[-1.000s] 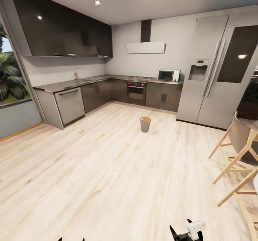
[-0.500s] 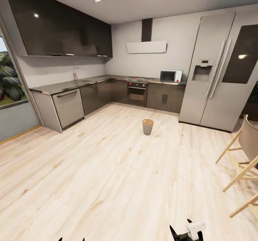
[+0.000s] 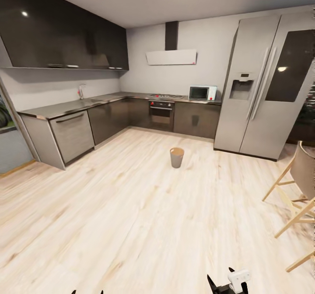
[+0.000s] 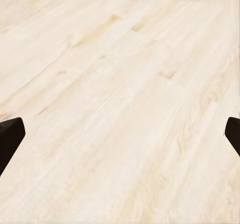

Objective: Put the three can of soda from the living room inside the tash can in the kitchen.

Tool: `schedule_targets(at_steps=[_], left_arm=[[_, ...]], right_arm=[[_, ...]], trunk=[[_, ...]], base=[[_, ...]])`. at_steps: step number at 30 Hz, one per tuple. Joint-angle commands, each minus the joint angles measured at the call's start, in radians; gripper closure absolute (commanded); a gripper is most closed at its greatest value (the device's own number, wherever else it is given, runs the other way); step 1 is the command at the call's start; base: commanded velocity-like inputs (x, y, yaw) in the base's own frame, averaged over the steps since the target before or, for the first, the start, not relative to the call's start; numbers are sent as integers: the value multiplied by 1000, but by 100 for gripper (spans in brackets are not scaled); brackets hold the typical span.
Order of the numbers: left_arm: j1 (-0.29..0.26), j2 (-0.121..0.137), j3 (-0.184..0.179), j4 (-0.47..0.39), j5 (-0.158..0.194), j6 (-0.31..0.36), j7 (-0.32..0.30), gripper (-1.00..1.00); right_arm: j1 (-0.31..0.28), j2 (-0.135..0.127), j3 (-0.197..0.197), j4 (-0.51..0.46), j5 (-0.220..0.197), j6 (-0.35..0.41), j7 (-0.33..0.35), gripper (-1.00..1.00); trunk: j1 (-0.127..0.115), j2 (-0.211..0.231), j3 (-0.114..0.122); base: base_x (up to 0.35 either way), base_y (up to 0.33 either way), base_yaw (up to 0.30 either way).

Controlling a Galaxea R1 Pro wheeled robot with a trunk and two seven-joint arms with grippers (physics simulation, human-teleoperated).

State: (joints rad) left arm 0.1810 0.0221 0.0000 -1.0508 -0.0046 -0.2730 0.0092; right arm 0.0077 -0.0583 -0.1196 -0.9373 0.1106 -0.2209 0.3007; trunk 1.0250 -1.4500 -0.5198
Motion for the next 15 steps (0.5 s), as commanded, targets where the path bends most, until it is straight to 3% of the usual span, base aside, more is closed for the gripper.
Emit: schedule_targets(at_steps=[1, 15], left_arm=[[0, 0, 0, 0, 0, 0, 0, -100], [0, 1, -1, -1, 0, -1, 0, -100]], right_arm=[[0, 0, 0, 0, 0, 0, 0, -100], [0, 0, 0, 0, 0, 0, 0, -100]], trunk=[[0, 0, 0], [0, 0, 0]], base=[[283, 163, -227], [283, 160, -216]])
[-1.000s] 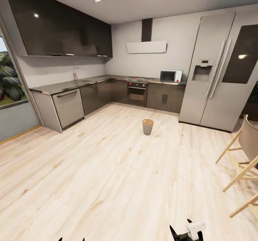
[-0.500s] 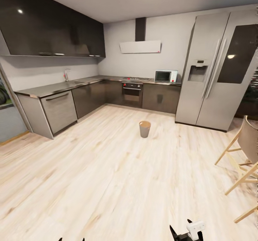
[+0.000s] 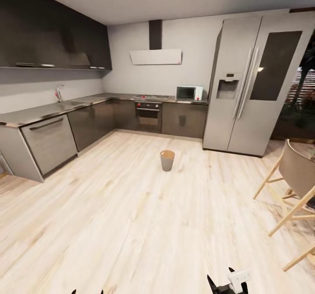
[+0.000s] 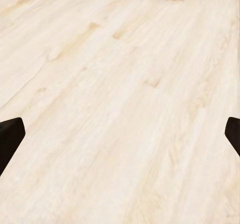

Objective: Put the three can of soda from the living room inside the tash can in the kitchen.

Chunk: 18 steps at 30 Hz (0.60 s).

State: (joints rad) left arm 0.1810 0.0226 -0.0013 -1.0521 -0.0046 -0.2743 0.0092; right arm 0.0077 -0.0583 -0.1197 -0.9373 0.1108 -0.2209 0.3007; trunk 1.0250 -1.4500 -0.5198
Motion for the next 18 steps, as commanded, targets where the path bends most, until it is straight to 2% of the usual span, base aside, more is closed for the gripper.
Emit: schedule_targets(at_steps=[1, 8, 18], left_arm=[[0, 0, 0, 0, 0, 0, 0, -100], [0, 0, 0, 0, 0, 1, 0, -100], [0, 0, -1, 0, 1, 1, -1, -100]], right_arm=[[0, 0, 0, 0, 0, 0, 0, -100], [0, 0, 0, 0, 0, -1, 0, -100], [0, 0, -1, 0, 0, -1, 0, -100]], trunk=[[0, 0, 0], [0, 0, 0], [0, 0, 0]], base=[[283, 155, -169], [283, 154, -131], [283, 153, -29]])
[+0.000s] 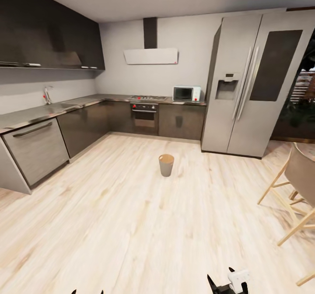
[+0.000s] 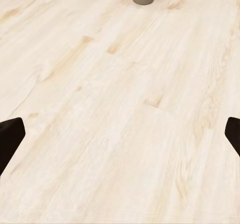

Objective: Put the three can of soda from the living room inside the tash can in the kitchen.

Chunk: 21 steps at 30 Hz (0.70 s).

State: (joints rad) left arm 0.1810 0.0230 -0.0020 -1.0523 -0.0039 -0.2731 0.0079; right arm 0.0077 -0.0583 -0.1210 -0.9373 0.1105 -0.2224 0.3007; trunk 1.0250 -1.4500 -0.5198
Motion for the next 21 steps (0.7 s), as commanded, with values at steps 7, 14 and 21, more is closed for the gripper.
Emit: schedule_targets(at_steps=[7, 14, 21], left_arm=[[0, 0, -1, 0, 1, 0, 0, -100], [0, 0, -1, 0, 1, 0, 1, -100], [0, 0, -1, -2, 1, -1, 1, -100]], right_arm=[[0, 0, 0, 0, 0, 0, 0, -100], [0, 0, 0, 0, 0, 0, 0, -100], [0, -1, -1, 0, 1, 0, -1, -100]], trunk=[[0, 0, 0], [0, 0, 0], [0, 0, 0]], base=[[283, 152, -2], [284, 143, 0], [288, 135, 0]])
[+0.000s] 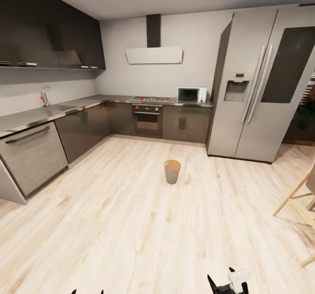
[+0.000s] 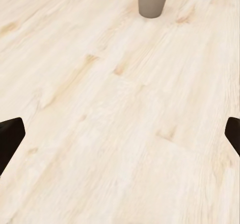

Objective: Put the three can of soda from the living room inside the tash can in the kitchen.

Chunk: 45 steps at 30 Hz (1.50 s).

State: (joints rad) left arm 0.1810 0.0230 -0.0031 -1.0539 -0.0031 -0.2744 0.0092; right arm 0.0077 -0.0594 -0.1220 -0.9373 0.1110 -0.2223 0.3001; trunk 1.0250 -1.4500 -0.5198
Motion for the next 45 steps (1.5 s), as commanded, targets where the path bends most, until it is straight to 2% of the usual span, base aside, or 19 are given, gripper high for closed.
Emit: schedule_targets(at_steps=[1, 11, 31, 45], left_arm=[[0, 0, 0, 0, 0, 0, 0, -100], [0, -1, 0, 1, -1, 0, 0, -100], [0, 0, -1, 2, -1, 0, 0, -100], [0, 0, -1, 2, -1, 0, 0, -100]], right_arm=[[0, 0, 0, 0, 0, 0, 0, -100], [0, 1, 1, 0, 1, 1, 1, -100], [0, 1, 1, 0, 1, 1, 0, -100], [0, 1, 1, 0, 1, 1, 0, -100]], trunk=[[0, 0, 0], [0, 0, 1], [0, 0, 5], [0, 0, 5]], base=[[291, 128, 0], [295, 119, -29], [297, 115, -217], [300, 109, -142]])
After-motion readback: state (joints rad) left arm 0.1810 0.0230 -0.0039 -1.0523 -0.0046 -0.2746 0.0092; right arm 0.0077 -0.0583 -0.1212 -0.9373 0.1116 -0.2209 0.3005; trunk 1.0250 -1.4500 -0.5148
